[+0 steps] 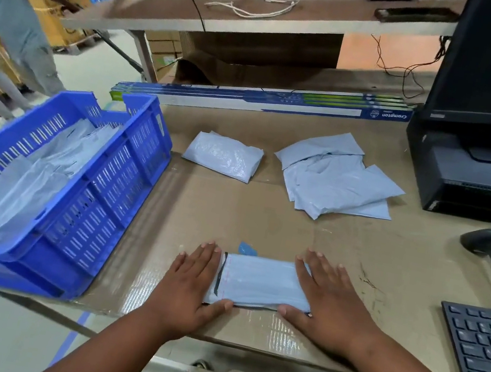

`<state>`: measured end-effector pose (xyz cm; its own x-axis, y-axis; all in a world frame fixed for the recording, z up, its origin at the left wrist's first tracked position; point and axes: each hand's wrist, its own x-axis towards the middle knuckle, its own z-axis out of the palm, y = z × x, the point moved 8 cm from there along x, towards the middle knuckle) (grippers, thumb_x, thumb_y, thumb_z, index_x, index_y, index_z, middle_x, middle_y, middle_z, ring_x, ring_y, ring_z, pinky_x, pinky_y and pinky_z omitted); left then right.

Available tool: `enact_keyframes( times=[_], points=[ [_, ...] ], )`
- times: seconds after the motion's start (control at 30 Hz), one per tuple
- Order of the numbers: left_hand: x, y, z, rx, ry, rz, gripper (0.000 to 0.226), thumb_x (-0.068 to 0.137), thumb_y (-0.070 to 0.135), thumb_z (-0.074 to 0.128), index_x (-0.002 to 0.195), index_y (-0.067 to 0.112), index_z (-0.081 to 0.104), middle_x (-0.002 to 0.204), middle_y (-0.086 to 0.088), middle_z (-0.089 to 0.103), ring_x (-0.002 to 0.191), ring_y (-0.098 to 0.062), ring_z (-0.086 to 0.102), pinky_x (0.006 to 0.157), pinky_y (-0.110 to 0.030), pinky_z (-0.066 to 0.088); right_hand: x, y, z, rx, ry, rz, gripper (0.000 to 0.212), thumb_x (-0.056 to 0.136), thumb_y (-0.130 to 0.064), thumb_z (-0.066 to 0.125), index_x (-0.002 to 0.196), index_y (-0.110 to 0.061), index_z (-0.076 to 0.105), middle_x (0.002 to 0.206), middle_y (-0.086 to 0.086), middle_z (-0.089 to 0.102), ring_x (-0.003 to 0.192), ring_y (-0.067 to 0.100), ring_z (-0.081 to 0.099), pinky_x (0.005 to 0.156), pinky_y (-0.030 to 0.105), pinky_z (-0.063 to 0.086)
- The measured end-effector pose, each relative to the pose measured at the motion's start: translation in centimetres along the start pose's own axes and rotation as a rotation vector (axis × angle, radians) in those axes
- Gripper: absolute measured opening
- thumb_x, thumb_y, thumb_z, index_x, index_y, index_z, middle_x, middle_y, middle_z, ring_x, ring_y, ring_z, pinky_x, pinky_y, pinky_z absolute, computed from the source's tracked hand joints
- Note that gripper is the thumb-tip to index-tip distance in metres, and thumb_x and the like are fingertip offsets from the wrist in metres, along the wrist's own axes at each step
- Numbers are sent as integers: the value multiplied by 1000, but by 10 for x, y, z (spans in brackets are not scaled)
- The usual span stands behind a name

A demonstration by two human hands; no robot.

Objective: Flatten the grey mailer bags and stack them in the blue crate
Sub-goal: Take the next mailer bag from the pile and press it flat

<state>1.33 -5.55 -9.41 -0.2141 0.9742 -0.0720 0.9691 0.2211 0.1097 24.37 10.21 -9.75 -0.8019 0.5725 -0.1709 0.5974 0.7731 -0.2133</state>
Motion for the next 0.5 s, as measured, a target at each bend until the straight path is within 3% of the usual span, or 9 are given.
enact_keyframes(
  times=[0.1,0.2,0.3,0.4,0.5],
  points=[
    [2,21,-13,19,37,54,90,103,74,20,169,19,-8,175,2,-21,162,-15,-18,132,-50,0,-1,-13,-14,-37,58,-29,95,98,-79,21,168,-22,-9,174,1,-24,160,19,-23,131,48,-8],
    [16,66,-19,-92,130,248,77,103,39,37,169,9,11,177,-8,2,164,-22,0,131,-52,16,16,-55,-13,-9,110,-176,79,102,-53,24,169,-14,9,177,9,-2,164,25,-2,132,45,-3],
    [29,88,-9,-213,139,243,76,96,31,38,167,5,22,175,-11,14,164,-23,10,127,-55,24,26,-83,11,7,93,-270,74,100,-35,29,168,-11,17,177,11,7,164,28,4,132,47,6],
    [22,84,-4,-91,191,291,72,106,41,36,167,6,21,176,-11,16,164,-24,12,127,-54,25,21,-74,15,-67,130,-265,71,106,-45,31,169,-15,18,177,7,10,164,24,3,132,51,9],
    [18,66,-6,-16,230,277,81,108,61,39,166,6,26,175,-12,21,163,-26,16,128,-53,23,18,-56,12,-85,141,-203,83,104,-66,28,168,-14,19,177,8,12,164,24,4,131,50,8]
  ],
)
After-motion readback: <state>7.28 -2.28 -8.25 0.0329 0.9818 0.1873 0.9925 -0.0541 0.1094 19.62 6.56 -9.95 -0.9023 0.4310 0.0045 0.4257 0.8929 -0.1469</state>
